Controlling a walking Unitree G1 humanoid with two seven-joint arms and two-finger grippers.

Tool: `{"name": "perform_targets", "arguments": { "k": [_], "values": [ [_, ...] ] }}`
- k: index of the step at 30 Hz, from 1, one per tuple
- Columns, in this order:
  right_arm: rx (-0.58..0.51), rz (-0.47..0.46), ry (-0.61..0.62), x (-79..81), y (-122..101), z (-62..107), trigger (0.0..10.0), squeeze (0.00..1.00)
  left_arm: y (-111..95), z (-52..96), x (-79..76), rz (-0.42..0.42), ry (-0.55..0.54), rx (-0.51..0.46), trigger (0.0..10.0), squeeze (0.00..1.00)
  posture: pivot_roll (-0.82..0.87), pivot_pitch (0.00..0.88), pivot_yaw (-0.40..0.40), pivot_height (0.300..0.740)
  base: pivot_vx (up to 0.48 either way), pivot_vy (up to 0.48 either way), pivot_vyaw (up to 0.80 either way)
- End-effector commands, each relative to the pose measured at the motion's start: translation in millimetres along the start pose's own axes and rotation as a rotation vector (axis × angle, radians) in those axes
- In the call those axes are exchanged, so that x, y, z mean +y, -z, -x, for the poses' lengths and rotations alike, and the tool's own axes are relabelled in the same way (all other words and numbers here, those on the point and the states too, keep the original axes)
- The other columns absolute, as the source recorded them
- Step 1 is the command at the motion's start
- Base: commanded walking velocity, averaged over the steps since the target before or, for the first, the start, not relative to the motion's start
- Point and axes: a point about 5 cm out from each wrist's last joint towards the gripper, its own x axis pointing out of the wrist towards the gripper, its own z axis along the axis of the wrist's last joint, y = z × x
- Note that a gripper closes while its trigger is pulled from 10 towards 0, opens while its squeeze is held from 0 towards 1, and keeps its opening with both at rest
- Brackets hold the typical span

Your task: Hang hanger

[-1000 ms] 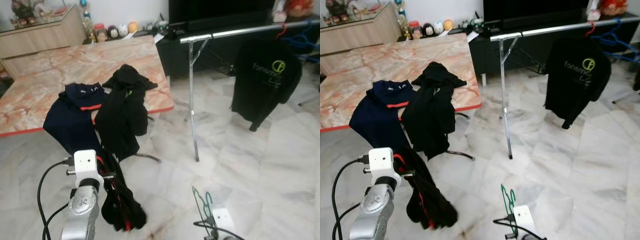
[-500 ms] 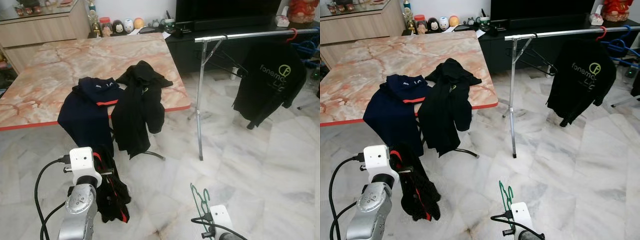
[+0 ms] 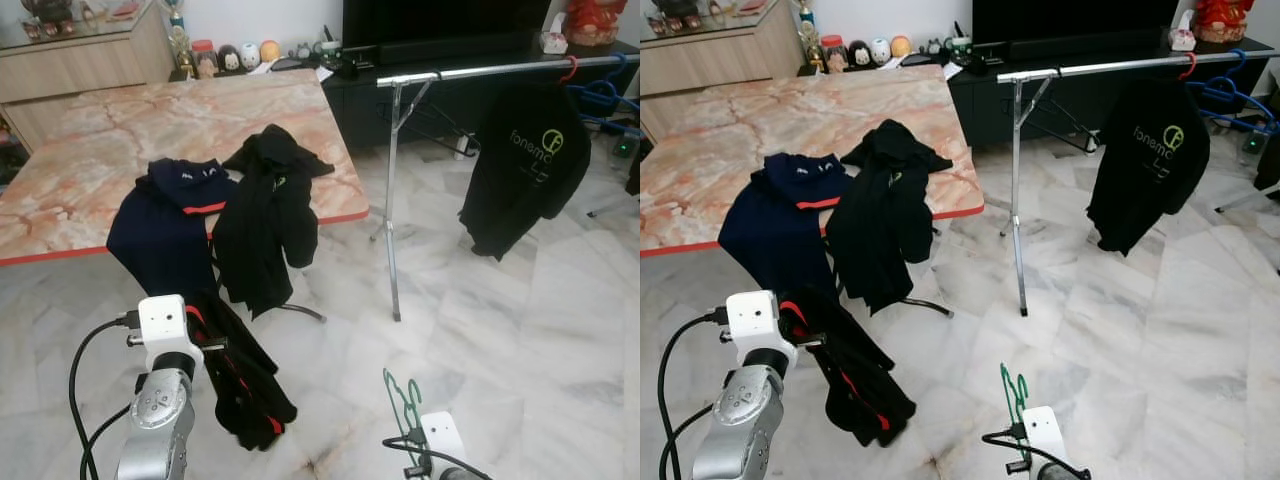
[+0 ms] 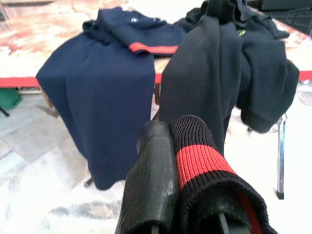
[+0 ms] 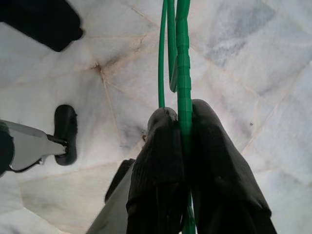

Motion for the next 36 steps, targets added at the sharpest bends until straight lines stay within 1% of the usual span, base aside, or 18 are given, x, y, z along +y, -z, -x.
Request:
{"name": "perform_targets", "arguments": {
  "k": [1,2,5,8,9,11,13,20,21,25,27,31,32,33,34,35,36],
  "values": [
    [-0.005,0.034,-0.009,1.0,-2,-0.2,10.0,0.0,-11,-0.9,0.8,0.005,0.001,-0.059,10.0,0.0,-0.04,0.0,0.068,0.74,0.322,0.0,0.0],
    [-0.007,0.036,-0.008,1.0,-2,-0.2,10.0,0.0,-11,-0.8,0.7,0.006,0.001,-0.058,10.0,0.0,-0.04,0.0,0.068,0.74,0.33,0.0,0.0],
    [-0.008,0.053,-0.014,1.0,-3,-0.2,10.0,0.0,-11,-0.5,0.5,0.005,0.002,-0.059,10.0,0.0,-0.04,0.0,0.068,0.74,0.339,0.0,0.75],
    [-0.01,0.05,-0.008,0.8,-3,-0.2,10.0,0.0,-11,-0.6,0.6,0.004,0.001,-0.06,10.0,0.0,-0.04,0.0,0.068,0.74,0.352,0.0,0.8],
    [-0.01,0.026,-0.005,0.9,-2,-0.1,10.0,0.0,-11,-0.6,0.6,0.003,0.001,-0.061,10.0,0.0,-0.04,0.0,0.068,0.74,0.364,0.0,0.0],
    [-0.01,0.023,-0.004,0.8,-2,-0.1,10.0,0.0,-12,-0.7,0.6,0.002,0.001,-0.062,10.0,0.0,-0.04,0.0,0.068,0.74,0.364,0.0,0.0],
    [-0.008,0.033,-0.006,0.7,-3,-0.2,10.0,0.0,-12,-1.0,0.6,-0.009,0.002,-0.064,10.0,0.0,-0.04,0.0,0.067,0.74,0.368,0.0,0.0],
    [-0.01,0.037,-0.009,0.7,-3,-0.2,10.0,0.0,-12,-0.8,1.2,-0.01,-0.001,-0.066,10.0,0.0,-0.04,0.0,0.065,0.74,0.368,0.0,0.0],
    [-0.01,0.054,-0.012,0.8,-4,-0.2,10.0,0.0,-12,-0.6,2.1,-0.017,-0.003,-0.066,10.0,0.0,-0.04,0.0,0.065,0.74,0.364,0.0,0.0],
    [-0.01,0.057,-0.016,0.9,-4,-0.2,10.0,0.0,-13,-0.4,3.1,-0.018,-0.007,-0.069,10.0,0.0,-0.04,0.0,0.065,0.74,0.341,0.0,0.0],
    [-0.011,0.051,-0.014,0.8,-4,-0.2,10.0,0.0,-17,0.1,5.5,-0.018,-0.017,-0.09,10.0,0.0,-0.04,0.0,0.065,0.74,0.0,0.0,0.0],
    [-0.011,0.05,-0.014,0.8,-4,-0.2,10.0,0.0,-17,0.3,5.8,-0.018,-0.018,-0.092,10.0,0.0,-0.04,0.0,0.065,0.74,0.0,0.0,0.0],
    [-0.01,0.066,-0.015,0.0,-4,-0.2,10.0,0.0,-52,-8.4,12.3,-0.009,-0.012,-0.195,10.0,0.0,-0.03,0.0,0.058,0.74,0.0,0.0,0.0],
    [-0.01,0.073,-0.015,-0.3,-5,-0.2,10.0,0.0,-72,-11.9,12.7,-0.018,-0.002,-0.254,10.0,0.0,-0.03,0.0,0.058,0.74,0.0,0.0,0.0],
    [-0.011,0.078,-0.016,-0.5,-5,-0.2,10.0,0.0,-84,-13.6,12.5,-0.025,0.005,-0.291,10.0,0.0,-0.02,0.0,0.059,0.74,0.0,0.0,0.0],
    [-0.011,0.081,-0.017,-0.5,-5,-0.3,10.0,0.0,-101,-15.5,10.0,-0.031,0.017,-0.347,10.0,0.0,-0.02,0.0,0.059,0.74,0.0,0.0,0.0],
    [-0.011,0.081,-0.017,-0.5,-5,-0.3,10.0,0.0,-101,-15.5,10.0,-0.031,0.017,-0.347,10.0,0.0,-0.02,0.0,0.059,0.74,0.0,0.0,0.0]
  ]
}}
